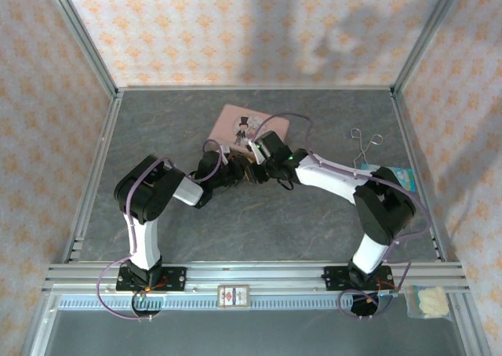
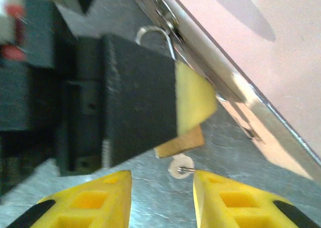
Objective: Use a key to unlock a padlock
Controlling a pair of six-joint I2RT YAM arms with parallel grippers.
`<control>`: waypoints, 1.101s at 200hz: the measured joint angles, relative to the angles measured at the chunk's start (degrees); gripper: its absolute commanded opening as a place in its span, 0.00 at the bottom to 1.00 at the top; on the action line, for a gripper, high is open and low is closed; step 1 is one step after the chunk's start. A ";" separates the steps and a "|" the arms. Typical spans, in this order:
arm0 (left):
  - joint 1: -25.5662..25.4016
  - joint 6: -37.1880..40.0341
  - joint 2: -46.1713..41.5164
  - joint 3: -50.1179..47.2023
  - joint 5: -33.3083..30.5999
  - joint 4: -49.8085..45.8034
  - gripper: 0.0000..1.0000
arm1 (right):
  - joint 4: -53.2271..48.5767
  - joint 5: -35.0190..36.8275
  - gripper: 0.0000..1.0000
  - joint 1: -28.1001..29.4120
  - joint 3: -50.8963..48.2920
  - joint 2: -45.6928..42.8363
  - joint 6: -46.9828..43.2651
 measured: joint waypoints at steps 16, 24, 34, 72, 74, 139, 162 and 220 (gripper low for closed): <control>0.00 0.00 0.00 0.42 0.79 -0.42 0.00 | -1.66 2.75 0.35 0.13 0.37 1.42 -2.51; 0.00 -0.02 0.00 0.46 1.14 -0.42 0.00 | -2.25 3.65 0.35 0.22 0.46 2.08 -3.48; 0.02 -0.04 0.00 0.46 1.51 -0.46 0.00 | -3.13 4.28 0.35 0.26 0.70 2.78 -4.52; 0.02 -0.20 0.00 0.55 2.21 -0.98 0.00 | -3.08 5.29 0.37 1.64 0.85 3.26 -5.66; 0.02 -0.20 0.00 0.57 2.25 -1.01 0.00 | -3.04 5.38 0.37 1.68 0.85 3.28 -5.66; 0.33 -0.46 -0.48 0.81 3.17 -2.23 0.00 | 0.15 10.49 0.26 2.43 0.94 6.03 -7.04; 0.46 -0.61 -0.81 0.81 3.08 -2.54 0.00 | 0.94 10.67 0.13 2.91 0.92 6.16 -7.21; 0.83 0.00 -1.11 0.70 3.17 -2.82 0.00 | 2.64 5.11 0.00 1.33 -0.07 5.57 -5.29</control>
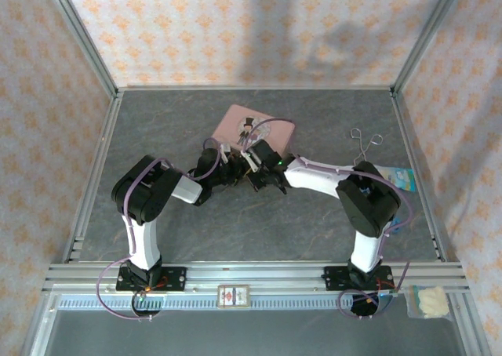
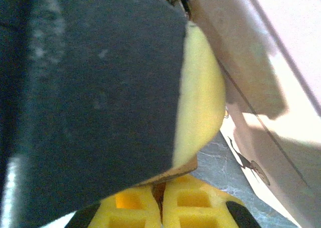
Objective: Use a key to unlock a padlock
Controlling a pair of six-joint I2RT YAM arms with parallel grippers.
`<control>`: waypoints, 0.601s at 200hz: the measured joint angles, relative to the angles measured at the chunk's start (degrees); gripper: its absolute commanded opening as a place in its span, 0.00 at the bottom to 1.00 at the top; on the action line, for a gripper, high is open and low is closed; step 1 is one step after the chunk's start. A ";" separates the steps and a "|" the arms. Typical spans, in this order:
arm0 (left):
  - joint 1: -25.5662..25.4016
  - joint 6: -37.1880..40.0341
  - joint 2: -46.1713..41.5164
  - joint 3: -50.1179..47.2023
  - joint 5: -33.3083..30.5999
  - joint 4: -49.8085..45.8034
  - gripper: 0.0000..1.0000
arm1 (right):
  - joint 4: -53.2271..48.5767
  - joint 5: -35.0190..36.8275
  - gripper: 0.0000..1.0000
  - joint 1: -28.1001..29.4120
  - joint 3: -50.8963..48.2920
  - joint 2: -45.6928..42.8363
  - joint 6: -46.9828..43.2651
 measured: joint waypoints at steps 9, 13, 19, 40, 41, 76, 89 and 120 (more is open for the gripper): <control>0.04 0.44 0.00 -0.33 0.04 0.55 0.00 | 0.00 -3.58 0.00 -1.27 0.02 0.00 0.79; 0.04 0.74 0.00 -0.55 0.11 1.05 0.00 | -0.02 -5.55 0.00 -1.97 0.02 0.00 1.09; 0.04 1.18 0.00 -0.90 0.22 1.70 0.00 | -0.20 -9.01 0.00 -3.13 0.02 0.00 1.73; 0.04 3.43 0.00 -1.86 0.90 3.89 0.00 | -0.61 -20.72 0.00 -7.13 0.02 0.42 3.78; 0.04 3.56 0.00 -1.88 0.92 3.89 0.00 | -0.61 -21.14 0.00 -7.23 0.02 0.42 3.87; 0.11 6.14 0.00 -2.23 2.54 5.66 0.00 | -0.94 -31.91 0.00 -10.60 0.07 1.09 6.01; 0.33 6.56 0.00 -2.23 3.30 6.25 0.00 | -1.03 -33.51 0.00 -11.10 0.09 1.09 6.40; 0.37 7.19 0.00 -2.23 3.67 6.64 0.00 | -1.18 -34.47 0.00 -11.41 0.20 1.14 6.84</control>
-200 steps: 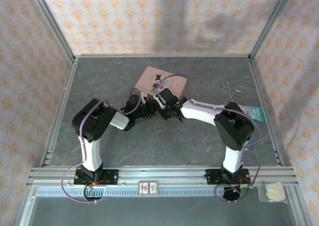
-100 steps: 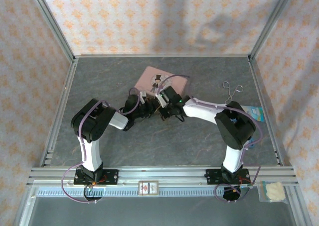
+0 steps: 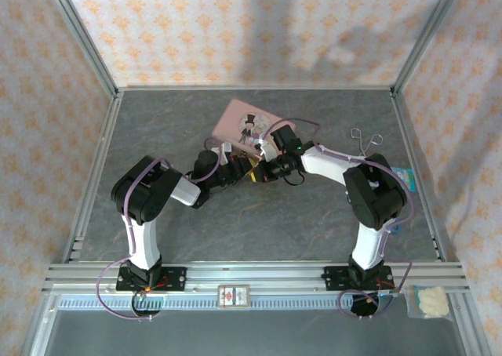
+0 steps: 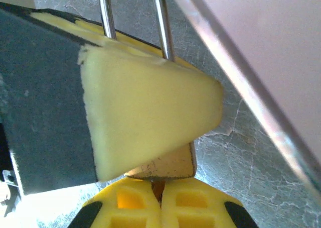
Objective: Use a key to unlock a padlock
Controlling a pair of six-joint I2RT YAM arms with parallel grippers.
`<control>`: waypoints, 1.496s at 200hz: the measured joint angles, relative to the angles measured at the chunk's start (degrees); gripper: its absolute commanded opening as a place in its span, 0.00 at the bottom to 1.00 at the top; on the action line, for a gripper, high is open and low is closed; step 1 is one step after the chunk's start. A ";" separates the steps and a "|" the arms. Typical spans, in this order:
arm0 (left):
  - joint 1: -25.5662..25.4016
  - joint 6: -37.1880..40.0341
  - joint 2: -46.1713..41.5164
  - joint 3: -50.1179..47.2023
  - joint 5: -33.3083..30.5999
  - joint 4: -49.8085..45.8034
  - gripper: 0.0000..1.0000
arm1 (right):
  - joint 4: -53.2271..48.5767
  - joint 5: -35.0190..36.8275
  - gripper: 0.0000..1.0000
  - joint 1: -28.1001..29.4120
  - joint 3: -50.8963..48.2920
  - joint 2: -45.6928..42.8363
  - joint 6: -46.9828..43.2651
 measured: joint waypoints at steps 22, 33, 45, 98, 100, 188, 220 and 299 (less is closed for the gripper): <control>0.04 -0.04 0.00 0.00 -0.07 0.02 0.00 | -0.04 0.39 0.14 0.00 0.00 0.00 0.22; 0.04 -0.24 0.07 0.00 -0.07 0.17 0.00 | 0.02 0.57 0.25 0.00 0.00 0.00 1.09; 0.20 -0.70 0.26 0.00 -0.07 0.76 0.00 | 0.04 1.22 0.35 0.00 0.00 -0.07 1.60; 0.42 -2.84 1.31 0.24 -0.59 1.90 0.00 | 1.14 5.38 0.47 -0.07 -0.57 -5.27 3.85; 0.42 -2.84 1.31 0.26 -0.66 1.86 0.00 | 1.29 5.77 0.47 -0.09 -0.63 -5.70 3.89; 0.26 1.25 1.29 0.50 -6.64 -5.81 0.26 | 9.64 18.71 0.47 -0.48 -7.43 -15.52 9.66; 0.42 1.05 0.11 -0.46 -8.33 -6.05 0.58 | 10.58 21.55 0.47 0.02 -8.22 -16.15 10.08; 5.07 0.35 -12.13 -6.69 -12.85 -6.54 0.99 | 11.21 28.46 0.48 7.72 -7.76 -15.63 8.72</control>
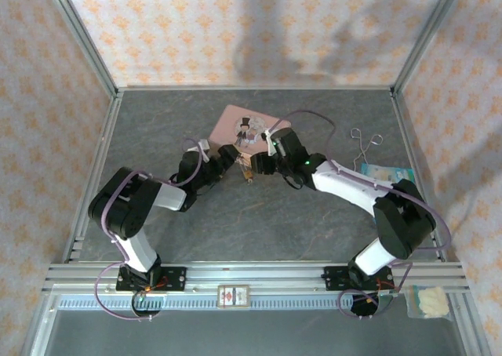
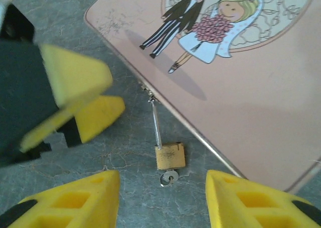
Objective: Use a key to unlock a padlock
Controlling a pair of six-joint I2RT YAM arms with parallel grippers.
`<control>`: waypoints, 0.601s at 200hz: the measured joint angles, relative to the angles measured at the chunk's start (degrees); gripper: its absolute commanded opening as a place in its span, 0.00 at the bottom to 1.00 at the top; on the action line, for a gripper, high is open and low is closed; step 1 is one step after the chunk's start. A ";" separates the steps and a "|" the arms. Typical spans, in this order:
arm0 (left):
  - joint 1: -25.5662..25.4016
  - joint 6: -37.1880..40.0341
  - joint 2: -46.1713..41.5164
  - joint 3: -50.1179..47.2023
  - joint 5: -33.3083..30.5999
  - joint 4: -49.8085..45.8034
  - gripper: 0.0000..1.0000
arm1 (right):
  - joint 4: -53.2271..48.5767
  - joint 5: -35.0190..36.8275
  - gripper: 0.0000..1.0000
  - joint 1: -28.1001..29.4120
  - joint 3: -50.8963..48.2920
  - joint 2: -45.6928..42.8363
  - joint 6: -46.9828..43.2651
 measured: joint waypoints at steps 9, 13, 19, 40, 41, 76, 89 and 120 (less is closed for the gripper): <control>0.52 0.72 -1.81 -0.13 -1.09 -0.94 0.99 | 0.02 1.01 0.48 1.27 0.66 1.33 -0.15; 0.63 1.01 -2.47 -0.17 -1.51 -1.42 0.99 | -0.09 1.40 0.48 1.79 1.05 1.95 -0.20; 0.96 1.42 -3.65 -0.22 -2.29 -2.29 0.99 | -0.31 2.40 0.48 2.93 1.77 3.30 -0.20; 2.05 3.67 -7.54 -0.33 -5.31 -5.92 0.99 | -1.49 6.32 0.50 6.84 4.35 8.46 -0.15; 2.12 3.87 -7.78 -0.33 -5.49 -6.10 0.99 | -1.53 6.51 0.49 6.97 4.44 8.66 -0.15; 2.99 6.56 -10.97 -0.70 -8.94 -10.08 0.99 | -5.18 15.82 0.52 12.35 10.80 18.14 -0.17; 3.50 6.75 -11.82 -1.95 -9.40 -10.10 0.99 | -6.40 19.41 0.51 13.55 13.09 21.20 -0.17; 5.42 6.58 -12.63 -5.49 -10.21 -10.01 0.99 | -9.20 27.06 0.49 14.49 17.07 26.38 -0.13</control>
